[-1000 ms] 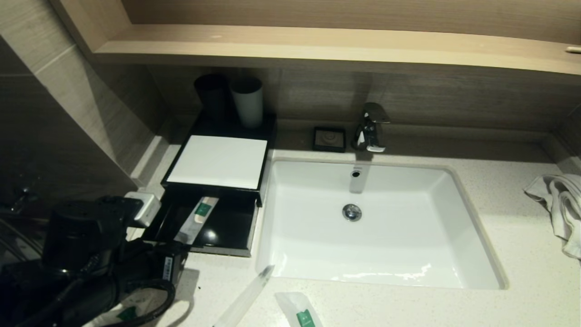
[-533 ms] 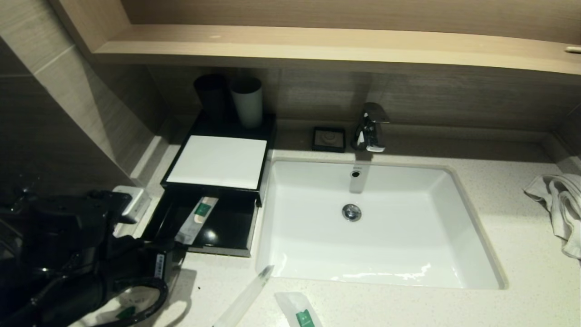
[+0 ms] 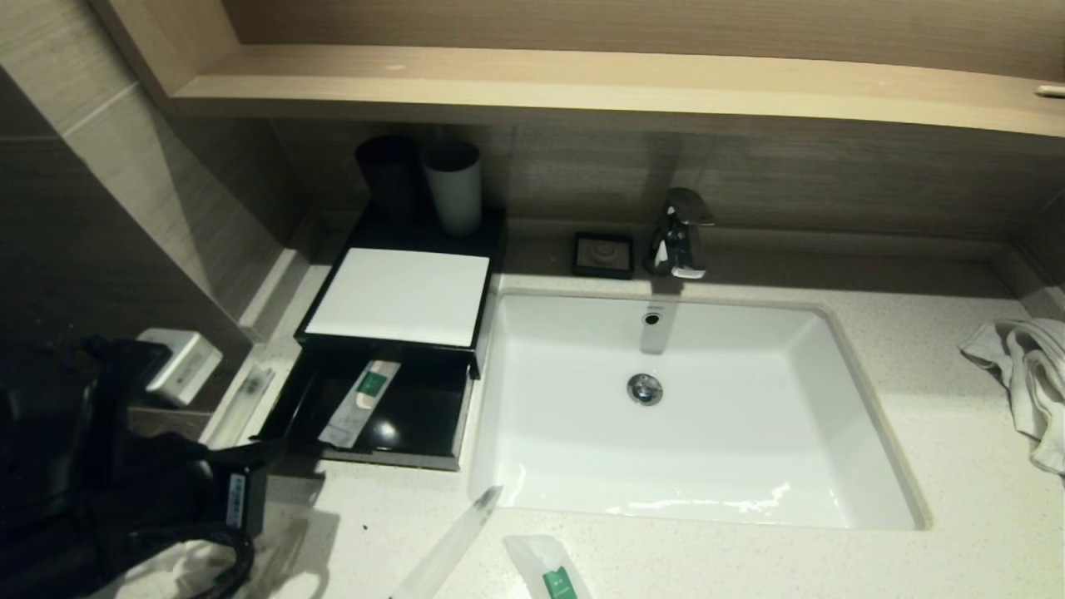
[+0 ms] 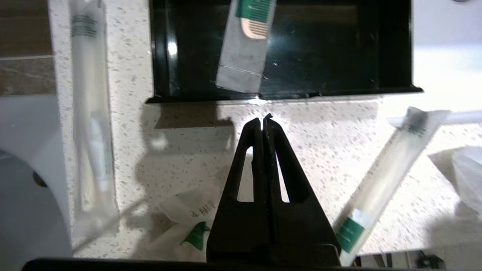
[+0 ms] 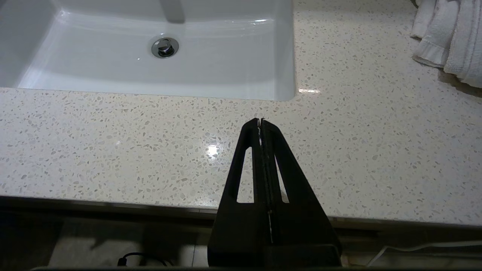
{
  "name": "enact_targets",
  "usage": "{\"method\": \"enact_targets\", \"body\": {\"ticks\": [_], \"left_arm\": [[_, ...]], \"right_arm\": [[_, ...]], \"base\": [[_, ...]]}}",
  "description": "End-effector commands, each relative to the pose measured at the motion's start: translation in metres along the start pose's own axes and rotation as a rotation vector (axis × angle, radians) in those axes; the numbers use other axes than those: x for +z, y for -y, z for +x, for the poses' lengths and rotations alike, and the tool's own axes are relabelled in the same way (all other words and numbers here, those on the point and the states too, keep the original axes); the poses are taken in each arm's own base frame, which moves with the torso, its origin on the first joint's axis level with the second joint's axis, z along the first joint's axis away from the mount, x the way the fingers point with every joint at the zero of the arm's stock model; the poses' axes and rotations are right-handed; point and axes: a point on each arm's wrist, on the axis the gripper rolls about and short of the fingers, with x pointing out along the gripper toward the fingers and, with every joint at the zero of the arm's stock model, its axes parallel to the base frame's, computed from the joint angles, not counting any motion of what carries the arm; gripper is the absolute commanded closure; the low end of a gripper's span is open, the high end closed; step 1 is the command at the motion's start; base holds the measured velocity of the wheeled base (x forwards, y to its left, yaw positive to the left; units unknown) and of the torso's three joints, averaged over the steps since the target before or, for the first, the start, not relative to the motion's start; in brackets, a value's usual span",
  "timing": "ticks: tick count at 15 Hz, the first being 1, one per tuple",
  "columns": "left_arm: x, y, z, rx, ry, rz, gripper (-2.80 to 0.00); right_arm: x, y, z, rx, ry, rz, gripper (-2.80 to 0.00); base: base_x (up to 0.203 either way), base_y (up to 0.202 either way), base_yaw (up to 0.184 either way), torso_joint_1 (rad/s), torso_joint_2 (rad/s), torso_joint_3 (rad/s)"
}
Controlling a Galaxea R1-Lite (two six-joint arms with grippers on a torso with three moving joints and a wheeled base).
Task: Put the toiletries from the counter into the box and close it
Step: Open the drawer
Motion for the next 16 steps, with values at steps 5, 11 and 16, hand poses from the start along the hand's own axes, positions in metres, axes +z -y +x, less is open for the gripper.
{"method": "enact_targets", "body": {"ticks": [5,11,16], "left_arm": [[-0.019,-0.001,-0.03,-0.301,-0.101,0.004,0.0],[-0.027,0.0,-0.021,-0.307,-0.168,0.016,0.0],[-0.033,-0.005,-0.021,-0.279,-0.174,0.04,0.0]], "right_arm": [[0.0,0.0,0.0,0.0,0.0,0.0,0.0],[0.0,0.0,0.0,0.001,0.0,0.0,0.0],[0.0,0.0,0.0,0.0,0.0,0.0,0.0]], "base": [[0.0,0.0,0.0,0.0,0.0,0.0],[0.0,0.0,0.0,0.0,0.0,0.0],[0.0,0.0,0.0,0.0,0.0,0.0]]}}
